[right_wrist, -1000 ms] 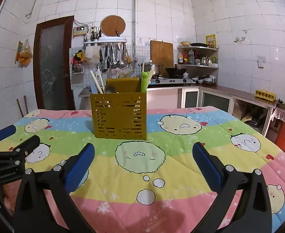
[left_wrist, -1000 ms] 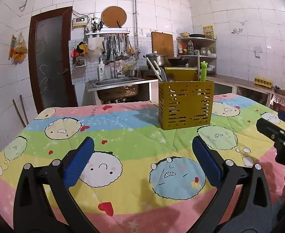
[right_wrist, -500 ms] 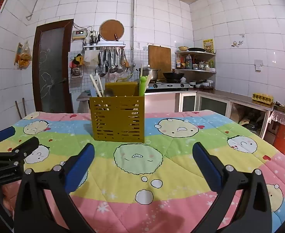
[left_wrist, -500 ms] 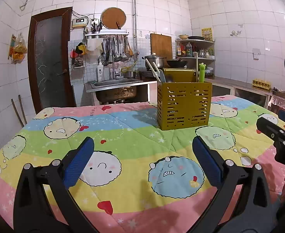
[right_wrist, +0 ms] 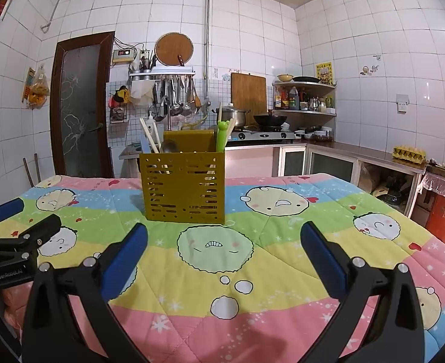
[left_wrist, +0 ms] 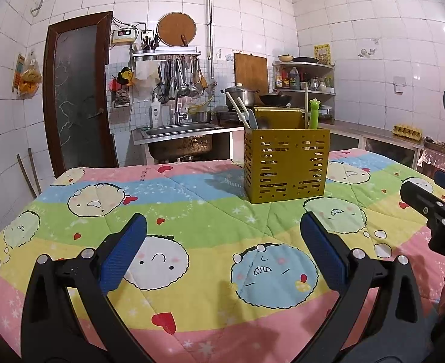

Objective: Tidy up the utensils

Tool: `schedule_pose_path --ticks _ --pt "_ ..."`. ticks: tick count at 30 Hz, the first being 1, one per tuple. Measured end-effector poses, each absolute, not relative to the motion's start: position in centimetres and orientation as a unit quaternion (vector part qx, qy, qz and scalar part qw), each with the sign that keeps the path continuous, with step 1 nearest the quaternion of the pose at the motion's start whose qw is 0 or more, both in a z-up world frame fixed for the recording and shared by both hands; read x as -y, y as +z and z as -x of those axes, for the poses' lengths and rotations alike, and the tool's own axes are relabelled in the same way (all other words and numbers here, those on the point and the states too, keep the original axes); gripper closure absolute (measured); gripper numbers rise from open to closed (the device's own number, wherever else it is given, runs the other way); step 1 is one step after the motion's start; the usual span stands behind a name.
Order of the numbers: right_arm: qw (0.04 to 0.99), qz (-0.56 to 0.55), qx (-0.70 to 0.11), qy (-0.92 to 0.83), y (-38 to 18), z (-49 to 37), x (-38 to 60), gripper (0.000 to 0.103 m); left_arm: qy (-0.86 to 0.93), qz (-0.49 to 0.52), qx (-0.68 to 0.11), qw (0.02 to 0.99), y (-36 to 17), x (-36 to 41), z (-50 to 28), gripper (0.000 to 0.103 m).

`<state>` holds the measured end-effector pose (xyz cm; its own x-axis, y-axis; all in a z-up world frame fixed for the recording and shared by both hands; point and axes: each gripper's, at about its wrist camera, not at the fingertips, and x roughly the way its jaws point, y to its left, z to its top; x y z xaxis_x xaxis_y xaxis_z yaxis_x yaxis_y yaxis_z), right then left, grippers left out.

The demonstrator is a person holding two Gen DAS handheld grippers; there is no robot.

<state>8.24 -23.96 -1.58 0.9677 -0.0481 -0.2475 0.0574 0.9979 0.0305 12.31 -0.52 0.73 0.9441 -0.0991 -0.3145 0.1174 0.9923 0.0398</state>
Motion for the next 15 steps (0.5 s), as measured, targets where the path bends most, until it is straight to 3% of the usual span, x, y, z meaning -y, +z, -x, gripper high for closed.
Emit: schedule_pose_path --ticks 15 --pt "0.991 -0.021 -0.126 -0.030 -1.63 -8.28 24.18 0.004 -0.056 -0.027 -0.155 0.986 0.77 0.69 -12.08 0.005"
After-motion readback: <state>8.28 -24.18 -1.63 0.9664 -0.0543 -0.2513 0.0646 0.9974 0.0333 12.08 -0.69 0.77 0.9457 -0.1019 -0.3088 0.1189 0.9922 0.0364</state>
